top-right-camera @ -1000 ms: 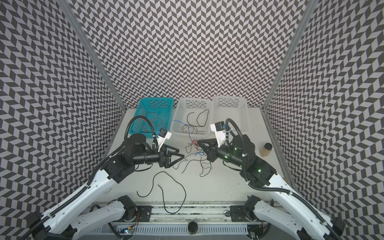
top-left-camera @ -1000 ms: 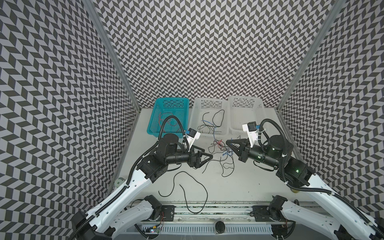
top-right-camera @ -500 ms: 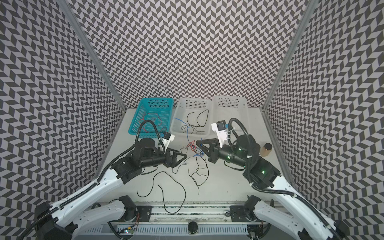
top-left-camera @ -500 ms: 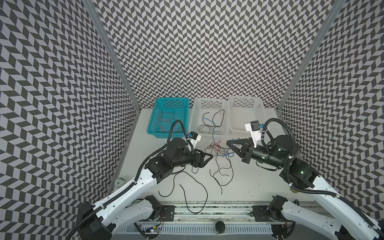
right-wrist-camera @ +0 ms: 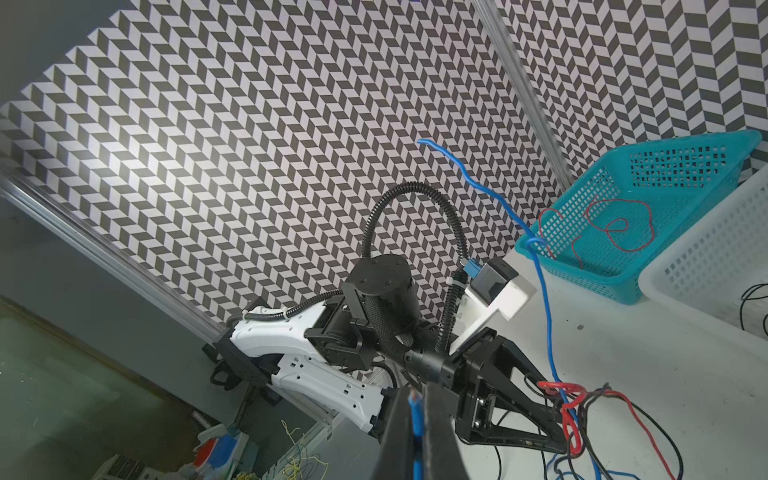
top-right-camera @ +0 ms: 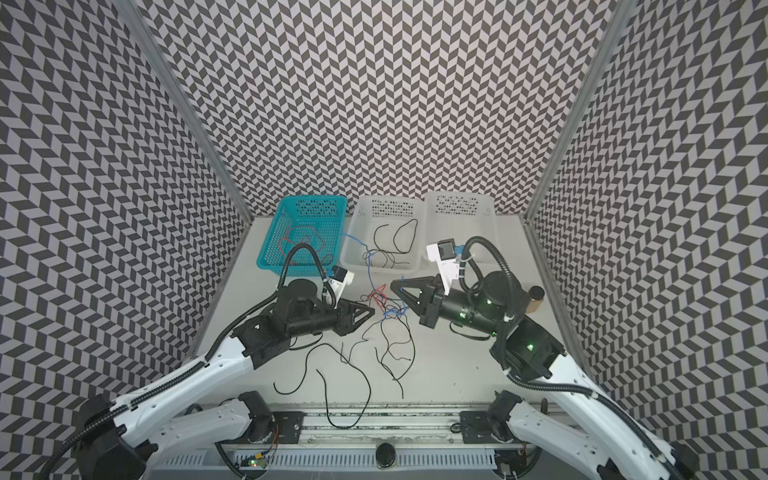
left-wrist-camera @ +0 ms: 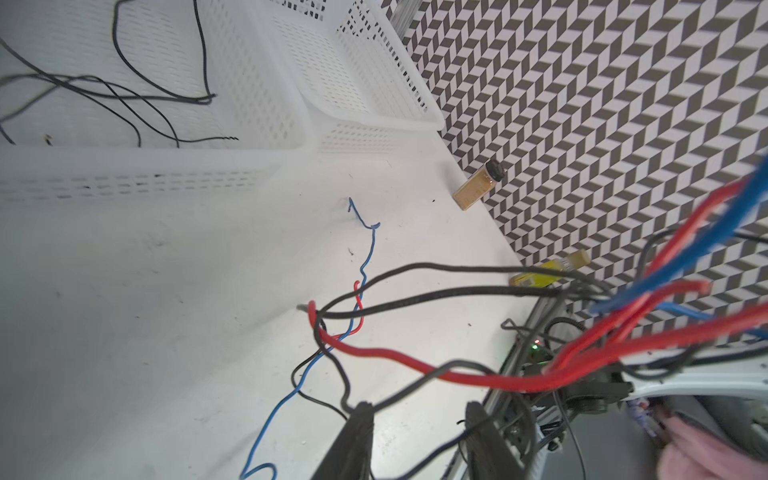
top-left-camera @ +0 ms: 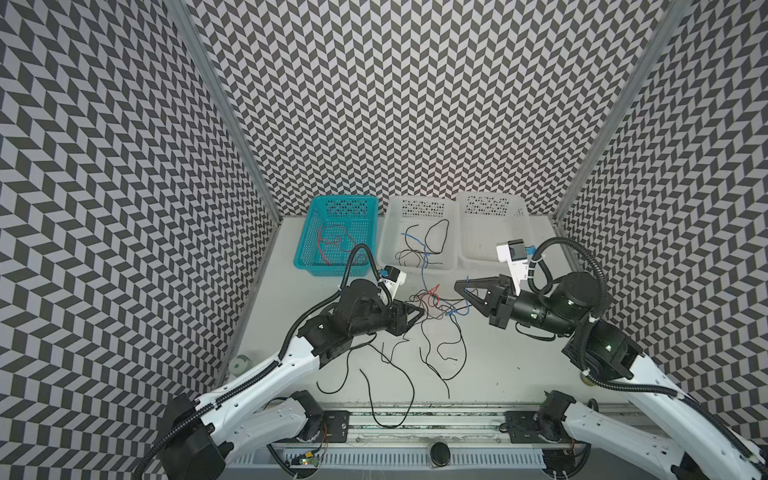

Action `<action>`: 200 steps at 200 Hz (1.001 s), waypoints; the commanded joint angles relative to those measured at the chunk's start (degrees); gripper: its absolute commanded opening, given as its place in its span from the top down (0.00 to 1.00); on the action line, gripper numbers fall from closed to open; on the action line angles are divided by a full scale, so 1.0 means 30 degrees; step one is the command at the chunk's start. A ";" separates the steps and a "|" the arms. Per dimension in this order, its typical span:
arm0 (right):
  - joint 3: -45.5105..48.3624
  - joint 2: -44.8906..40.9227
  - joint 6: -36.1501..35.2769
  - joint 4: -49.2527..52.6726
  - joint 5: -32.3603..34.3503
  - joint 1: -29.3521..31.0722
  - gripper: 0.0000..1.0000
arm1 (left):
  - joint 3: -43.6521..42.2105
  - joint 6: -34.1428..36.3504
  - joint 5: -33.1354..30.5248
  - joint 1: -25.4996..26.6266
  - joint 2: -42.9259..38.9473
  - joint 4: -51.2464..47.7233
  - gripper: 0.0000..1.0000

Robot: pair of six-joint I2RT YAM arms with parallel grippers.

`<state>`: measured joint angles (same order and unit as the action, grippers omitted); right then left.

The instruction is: Untangle the cables

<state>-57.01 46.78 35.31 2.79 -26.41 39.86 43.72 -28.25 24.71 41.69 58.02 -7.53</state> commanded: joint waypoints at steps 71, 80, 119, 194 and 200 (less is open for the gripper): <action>0.0756 -0.1168 -0.0103 -0.0962 0.0543 -0.0089 1.00 | 0.0469 0.0676 -0.0954 0.0106 -0.1015 -0.0783 1.00; 0.0944 -0.1376 -0.0246 -0.0720 0.0856 -0.0076 1.00 | 0.0601 0.0866 -0.1236 0.0107 -0.1278 -0.1258 1.00; 0.1739 -0.2371 -0.0888 0.1400 0.4290 -0.0102 1.00 | 0.1007 0.0979 -0.2344 0.0077 -0.3025 -0.2973 1.00; 0.4065 -0.1868 0.1164 0.4926 0.9142 -0.3245 1.00 | 0.5426 0.2070 -0.2990 -0.0377 -0.6060 -0.7537 1.00; 0.4485 -0.1827 0.1506 0.4899 0.8983 -0.3808 1.00 | 0.5991 0.2090 -0.2954 -0.0446 -0.6118 -0.7876 1.00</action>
<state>-47.13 40.66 35.75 15.55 -3.95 33.08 55.18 -23.75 16.82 41.12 41.23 -25.47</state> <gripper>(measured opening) 0.048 0.047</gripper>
